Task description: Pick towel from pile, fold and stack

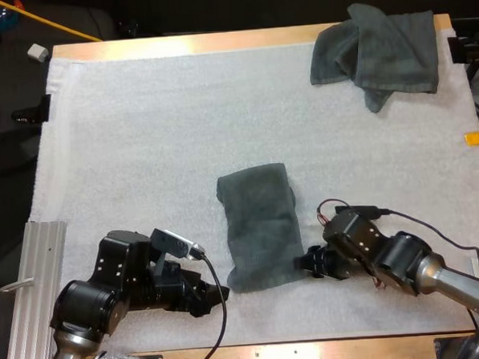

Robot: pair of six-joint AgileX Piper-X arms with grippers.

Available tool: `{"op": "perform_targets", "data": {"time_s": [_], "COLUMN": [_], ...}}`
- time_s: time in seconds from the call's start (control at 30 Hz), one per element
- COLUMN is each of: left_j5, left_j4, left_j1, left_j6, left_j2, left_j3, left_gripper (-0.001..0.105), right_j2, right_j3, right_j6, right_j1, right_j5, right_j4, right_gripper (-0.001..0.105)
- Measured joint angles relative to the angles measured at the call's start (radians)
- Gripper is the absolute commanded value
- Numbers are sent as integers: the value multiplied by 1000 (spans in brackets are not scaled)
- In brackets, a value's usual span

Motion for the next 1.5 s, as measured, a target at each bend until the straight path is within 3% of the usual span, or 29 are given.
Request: {"op": "perform_targets", "data": {"time_s": [0.2, 0.53, 0.6, 0.67, 0.77, 0.9, 1.2, 1.5], "left_j5": [0, 0, 0, 0, 0, 0, 0, 0], "left_j4": [0, 0, 0, 0, 0, 0, 0, 0], "left_j1": [0, 0, 0, 0, 0, 0, 0, 0], "left_j6": [0, 0, 0, 0, 0, 0, 0, 5], "left_j2": [0, 0, 0, 0, 0, 0, 0, 0], "left_j3": [0, 0, 0, 0, 0, 0, 0, 0], "left_gripper": [68, 68, 68, 68, 68, 68, 68, 68], "right_j2": [-15, 117, 131, 137, 147, 150, 181, 170], "right_j3": [51, 49, 49, 47, 47, 47, 45, 45], "right_j6": [32, 83, 91, 98, 107, 122, 151, 147], "right_j1": [0, 0, 0, -2, -2, -2, -2, -2], "right_j5": [-25, -80, -88, -96, -100, -109, -133, -136], "right_j4": [-48, -117, -127, -135, -143, -162, -197, -193], "right_gripper": [49, 49, 46, 37, 45, 44, 2, 0]}}
